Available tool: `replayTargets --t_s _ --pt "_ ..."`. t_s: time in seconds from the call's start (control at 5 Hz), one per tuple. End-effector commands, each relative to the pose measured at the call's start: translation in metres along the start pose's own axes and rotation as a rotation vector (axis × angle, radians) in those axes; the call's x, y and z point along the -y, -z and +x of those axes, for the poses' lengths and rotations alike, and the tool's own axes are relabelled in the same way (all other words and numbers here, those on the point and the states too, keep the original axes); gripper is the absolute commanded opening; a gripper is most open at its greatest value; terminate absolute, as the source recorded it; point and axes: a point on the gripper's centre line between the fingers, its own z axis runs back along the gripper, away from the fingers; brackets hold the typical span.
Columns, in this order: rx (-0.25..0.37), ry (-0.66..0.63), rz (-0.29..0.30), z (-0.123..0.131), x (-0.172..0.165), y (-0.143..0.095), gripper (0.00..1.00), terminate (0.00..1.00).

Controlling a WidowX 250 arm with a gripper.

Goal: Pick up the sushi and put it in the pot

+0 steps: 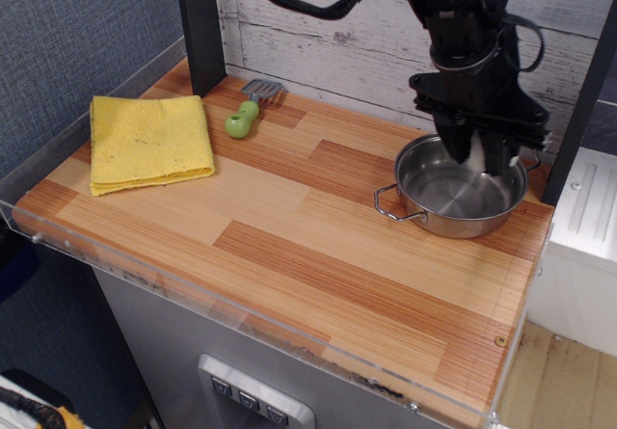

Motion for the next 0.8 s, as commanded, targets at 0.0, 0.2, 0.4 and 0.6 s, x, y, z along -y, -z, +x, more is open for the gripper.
replayTargets --t_s 0.0,0.2,0.4,0.6 --pt "-0.003 0.0 0.031 0.008 -0.011 0.01 0.0 0.0" --pt "-0.03 -0.001 0.042 0.0 -0.014 0.015 0.0 0.0" --pt "-0.046 0.003 0.048 -0.009 -0.015 0.017 0.0 0.0" --pt "-0.091 -0.017 0.034 -0.015 -0.015 0.02 1.0 0.0"
